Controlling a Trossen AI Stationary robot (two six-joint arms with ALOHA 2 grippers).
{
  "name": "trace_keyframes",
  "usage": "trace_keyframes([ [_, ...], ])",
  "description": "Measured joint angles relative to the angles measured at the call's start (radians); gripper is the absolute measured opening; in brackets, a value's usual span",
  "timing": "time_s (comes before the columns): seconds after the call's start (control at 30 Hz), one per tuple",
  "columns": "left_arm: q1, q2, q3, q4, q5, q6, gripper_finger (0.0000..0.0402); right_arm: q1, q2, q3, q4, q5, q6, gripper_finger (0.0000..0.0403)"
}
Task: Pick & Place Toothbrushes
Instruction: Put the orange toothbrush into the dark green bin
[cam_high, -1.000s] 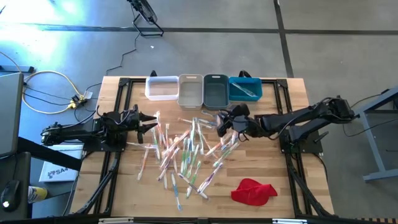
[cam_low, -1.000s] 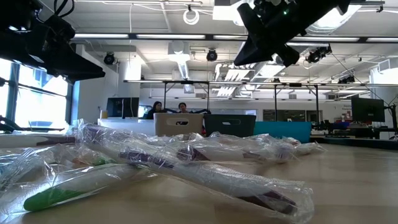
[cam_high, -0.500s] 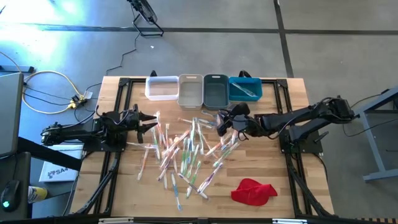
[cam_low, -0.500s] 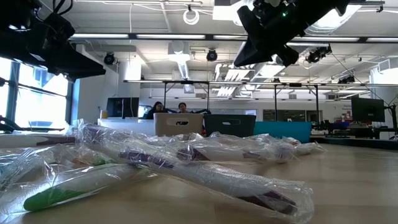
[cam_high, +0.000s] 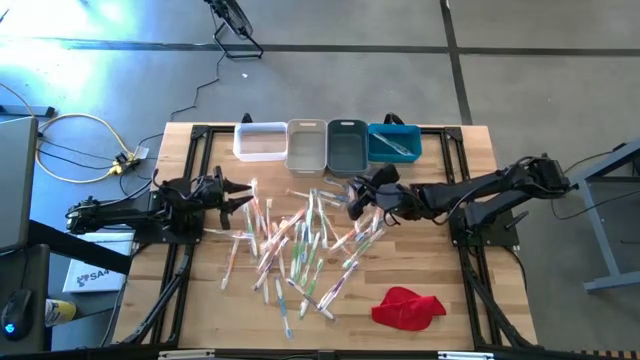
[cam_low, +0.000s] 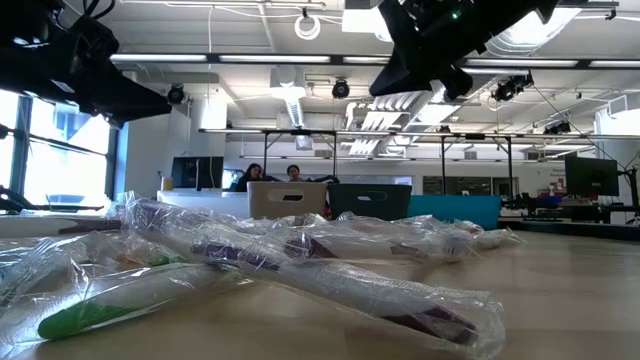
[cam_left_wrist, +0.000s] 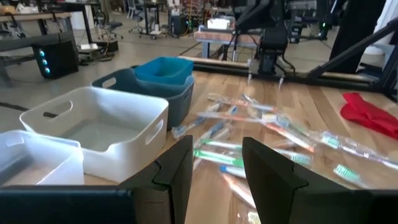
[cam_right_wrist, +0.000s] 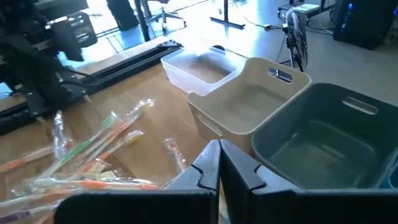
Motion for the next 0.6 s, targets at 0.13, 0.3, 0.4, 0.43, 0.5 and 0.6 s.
trace_keyframes([
  [0.13, 0.0, 0.0, 0.001, 0.008, 0.0, 0.0, 0.0136, 0.015, 0.0, 0.0, 0.027, -0.002, -0.02, 0.0002],
  [0.3, 0.0, 0.0, 0.001, 0.007, 0.0, 0.0, 0.0136, 0.018, 0.0, 0.0, 0.043, -0.001, -0.012, 0.0002],
  [0.4, 0.0, 0.0, 0.001, 0.008, 0.0, 0.0, 0.0136, 0.02, 0.0, 0.0, 0.043, 0.005, 0.032, 0.0002],
  [0.43, 0.0, 0.0, 0.001, 0.008, 0.0, 0.0, 0.0136, 0.024, 0.0, 0.0, 0.043, 0.011, 0.036, 0.0002],
  [0.5, 0.0, 0.0, 0.001, 0.008, 0.0, 0.0, 0.0136, 0.033, 0.0, 0.0, 0.043, 0.041, 0.037, 0.0002],
  [0.6, 0.0, 0.0, 0.001, 0.008, 0.0, 0.0, 0.0136, 0.047, 0.0, 0.0, 0.043, 0.085, 0.033, 0.0002],
])
